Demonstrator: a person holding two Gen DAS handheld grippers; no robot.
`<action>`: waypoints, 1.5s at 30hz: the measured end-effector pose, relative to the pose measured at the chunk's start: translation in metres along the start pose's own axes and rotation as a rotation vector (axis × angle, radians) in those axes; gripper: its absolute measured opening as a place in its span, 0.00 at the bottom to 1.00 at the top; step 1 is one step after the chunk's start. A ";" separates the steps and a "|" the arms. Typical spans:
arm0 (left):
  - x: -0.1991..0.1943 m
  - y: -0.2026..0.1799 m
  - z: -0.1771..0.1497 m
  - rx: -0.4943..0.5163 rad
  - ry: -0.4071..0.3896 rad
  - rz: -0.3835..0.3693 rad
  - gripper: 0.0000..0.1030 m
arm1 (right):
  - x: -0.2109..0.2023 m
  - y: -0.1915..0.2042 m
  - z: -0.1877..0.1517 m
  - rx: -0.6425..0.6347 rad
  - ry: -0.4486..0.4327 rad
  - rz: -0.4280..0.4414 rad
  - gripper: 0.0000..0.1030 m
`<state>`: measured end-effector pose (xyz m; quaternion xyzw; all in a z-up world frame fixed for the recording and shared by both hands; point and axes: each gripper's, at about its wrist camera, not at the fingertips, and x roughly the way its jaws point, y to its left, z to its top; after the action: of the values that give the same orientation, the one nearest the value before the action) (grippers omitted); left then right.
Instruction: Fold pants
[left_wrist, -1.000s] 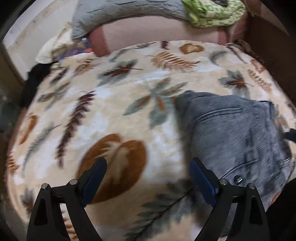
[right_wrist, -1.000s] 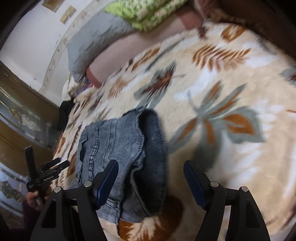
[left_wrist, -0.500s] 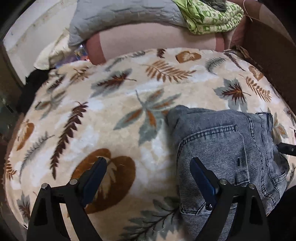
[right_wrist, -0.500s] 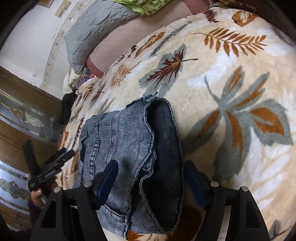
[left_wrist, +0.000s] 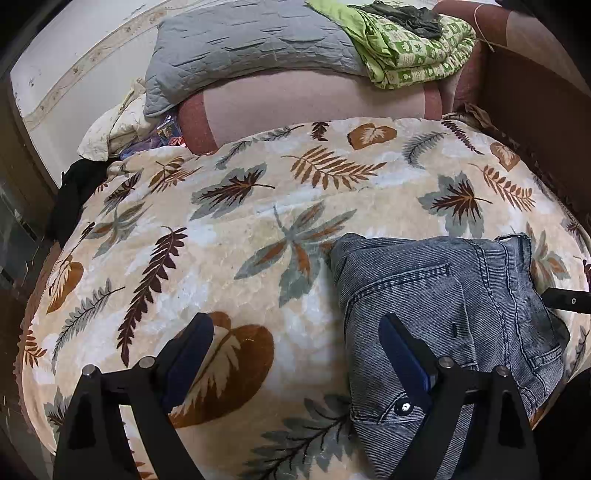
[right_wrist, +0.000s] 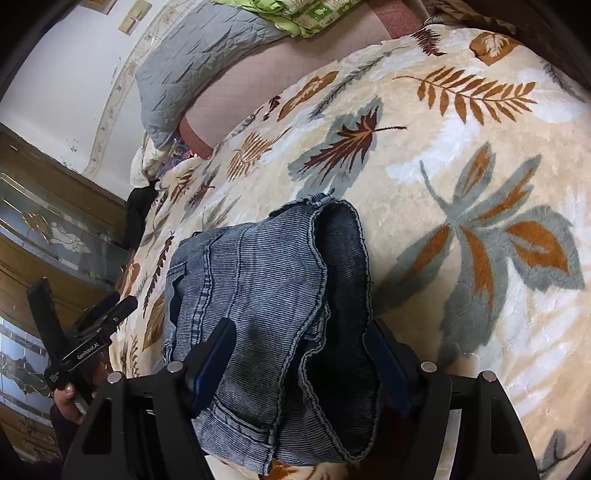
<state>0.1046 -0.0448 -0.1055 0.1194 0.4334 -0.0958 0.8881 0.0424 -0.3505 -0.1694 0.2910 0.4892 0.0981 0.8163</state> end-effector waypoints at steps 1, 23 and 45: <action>0.000 0.000 0.000 0.000 0.001 -0.001 0.89 | 0.000 -0.001 -0.001 0.000 0.001 0.000 0.74; 0.014 -0.006 0.005 -0.079 0.069 -0.145 0.89 | -0.023 0.002 -0.005 -0.034 -0.123 0.065 0.74; 0.014 -0.103 0.110 -0.033 -0.122 -0.075 0.89 | -0.074 -0.034 0.004 -0.092 -0.331 -0.059 0.74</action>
<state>0.1667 -0.1762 -0.0646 0.0824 0.3842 -0.1291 0.9105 0.0047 -0.4126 -0.1330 0.2509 0.3515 0.0474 0.9007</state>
